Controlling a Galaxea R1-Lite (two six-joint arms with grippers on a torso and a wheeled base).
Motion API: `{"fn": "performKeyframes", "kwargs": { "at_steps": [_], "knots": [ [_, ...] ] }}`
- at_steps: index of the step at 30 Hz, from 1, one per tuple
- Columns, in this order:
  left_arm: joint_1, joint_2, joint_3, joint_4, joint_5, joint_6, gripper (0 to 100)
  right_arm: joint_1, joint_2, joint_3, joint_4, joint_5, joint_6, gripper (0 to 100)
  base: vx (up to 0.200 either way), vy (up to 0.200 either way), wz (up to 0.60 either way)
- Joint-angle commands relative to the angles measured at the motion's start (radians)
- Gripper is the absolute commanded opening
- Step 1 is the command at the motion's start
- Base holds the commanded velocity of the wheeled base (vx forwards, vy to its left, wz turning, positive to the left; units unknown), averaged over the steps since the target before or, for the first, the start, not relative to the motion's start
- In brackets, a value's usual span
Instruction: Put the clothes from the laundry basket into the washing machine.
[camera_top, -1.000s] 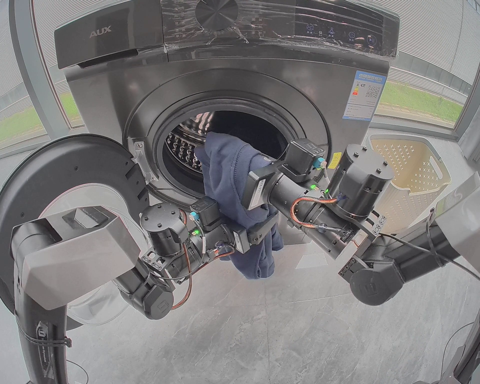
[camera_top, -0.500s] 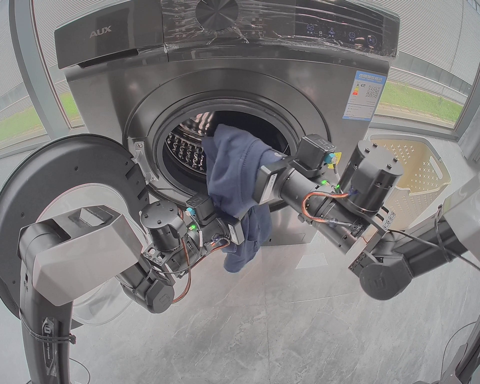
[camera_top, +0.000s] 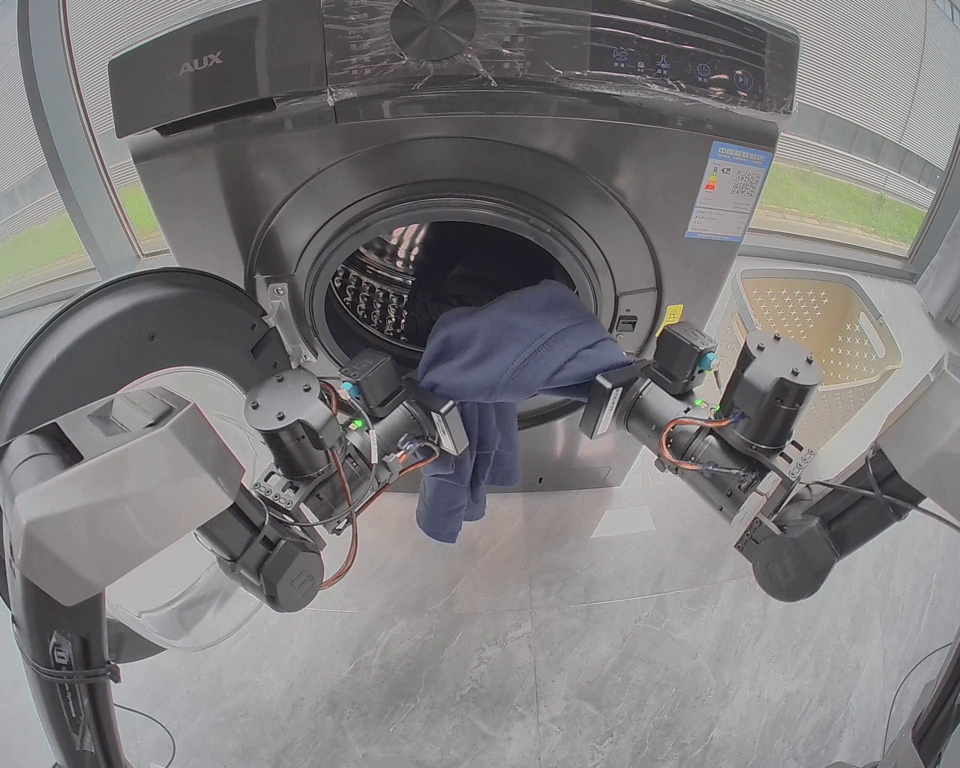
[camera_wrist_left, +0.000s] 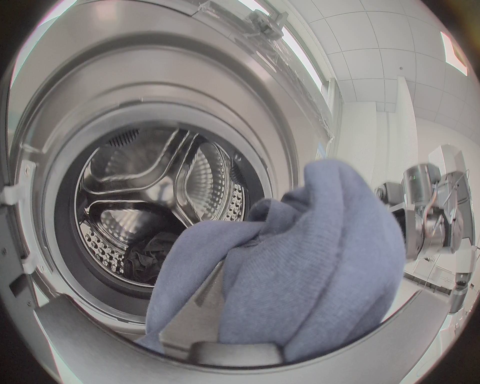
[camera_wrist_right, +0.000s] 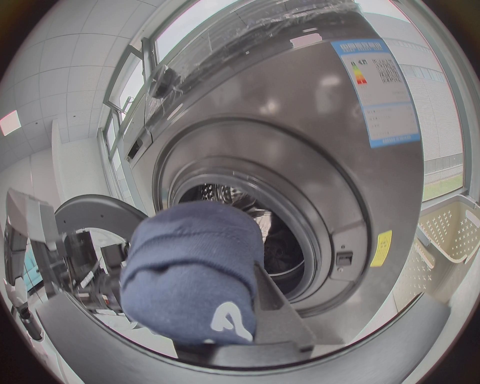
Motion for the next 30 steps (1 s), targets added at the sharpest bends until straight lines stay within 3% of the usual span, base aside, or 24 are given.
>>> {"fn": "performKeyframes", "kwargs": {
  "at_steps": [1,7,8,11,13,17,21,25,30],
  "knots": [
    [-0.005,-0.089,0.041,-0.003,0.004,-0.002,0,0.007,0.058,0.015,0.001,-0.002,0.005,0,0.000,0.000,0.00],
    [-0.011,-0.123,0.093,-0.006,0.015,-0.002,0,0.047,0.069,0.015,-0.027,-0.002,0.005,0,0.000,0.000,0.00],
    [-0.011,-0.124,0.096,-0.006,0.017,-0.002,0,0.056,0.065,0.018,-0.029,-0.002,0.005,100,0.000,0.000,0.00],
    [-0.011,-0.144,0.103,-0.006,0.038,0.000,0,0.078,0.052,0.038,-0.032,-0.001,0.006,100,0.000,0.000,0.00],
    [-0.012,-0.198,0.176,-0.006,0.052,0.003,0,0.087,-0.001,0.129,-0.032,0.004,0.000,100,0.000,0.000,0.00],
    [-0.021,-0.350,0.406,0.001,0.026,0.001,0,0.136,-0.113,0.307,-0.059,0.045,-0.023,100,0.000,0.000,0.00],
    [-0.006,-0.420,0.532,-0.008,0.012,-0.003,0,0.178,-0.210,0.520,-0.061,0.081,-0.041,100,0.000,0.000,0.00],
    [-0.001,-0.459,0.575,-0.008,0.009,-0.003,0,0.159,-0.216,0.615,-0.073,0.082,-0.040,100,0.000,0.000,0.00],
    [-0.020,-0.462,0.627,-0.008,0.014,0.015,0,0.079,-0.213,0.638,-0.073,0.082,-0.043,100,0.000,0.000,0.00]
  ]
}}
